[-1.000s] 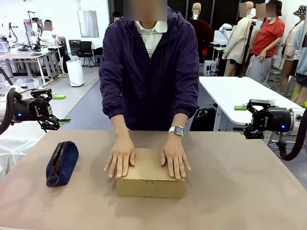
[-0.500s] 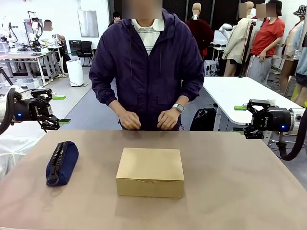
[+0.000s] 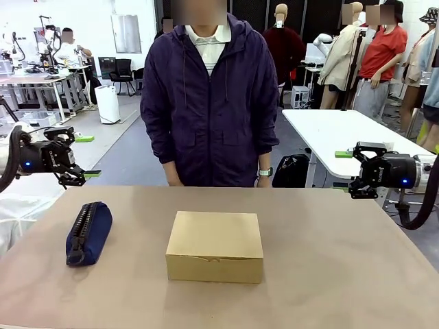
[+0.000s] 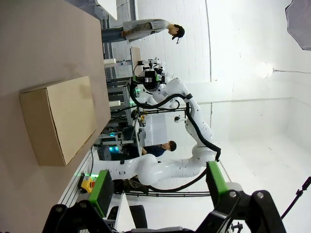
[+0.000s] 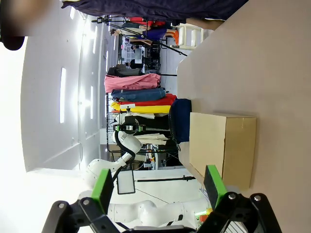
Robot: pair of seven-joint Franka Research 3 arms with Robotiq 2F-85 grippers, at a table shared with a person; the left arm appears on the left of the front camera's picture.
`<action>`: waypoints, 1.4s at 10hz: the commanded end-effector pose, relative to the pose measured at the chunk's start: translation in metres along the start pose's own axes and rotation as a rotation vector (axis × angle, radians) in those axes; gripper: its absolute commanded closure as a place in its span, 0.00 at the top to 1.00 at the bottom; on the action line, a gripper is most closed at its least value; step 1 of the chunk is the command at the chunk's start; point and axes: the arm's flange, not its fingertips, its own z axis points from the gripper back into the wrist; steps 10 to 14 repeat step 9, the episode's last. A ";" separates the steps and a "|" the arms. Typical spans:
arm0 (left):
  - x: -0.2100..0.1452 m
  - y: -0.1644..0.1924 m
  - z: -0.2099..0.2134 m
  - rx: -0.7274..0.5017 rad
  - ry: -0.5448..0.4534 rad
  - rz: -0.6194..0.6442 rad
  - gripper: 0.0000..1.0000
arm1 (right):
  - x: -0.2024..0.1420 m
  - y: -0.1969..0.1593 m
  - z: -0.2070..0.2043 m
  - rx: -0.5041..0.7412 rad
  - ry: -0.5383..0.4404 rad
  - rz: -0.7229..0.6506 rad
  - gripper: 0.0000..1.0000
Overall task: Pack the items into the box.
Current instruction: Close the Mailer Box.
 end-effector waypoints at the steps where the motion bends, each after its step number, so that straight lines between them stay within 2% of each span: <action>1: -0.001 -0.001 0.001 -0.018 0.001 -0.019 1.00 | -0.002 0.004 0.000 -0.001 0.010 0.009 1.00; 14: -0.001 -0.001 0.001 -0.018 0.001 -0.019 1.00 | -0.002 0.004 0.000 -0.001 0.010 0.009 1.00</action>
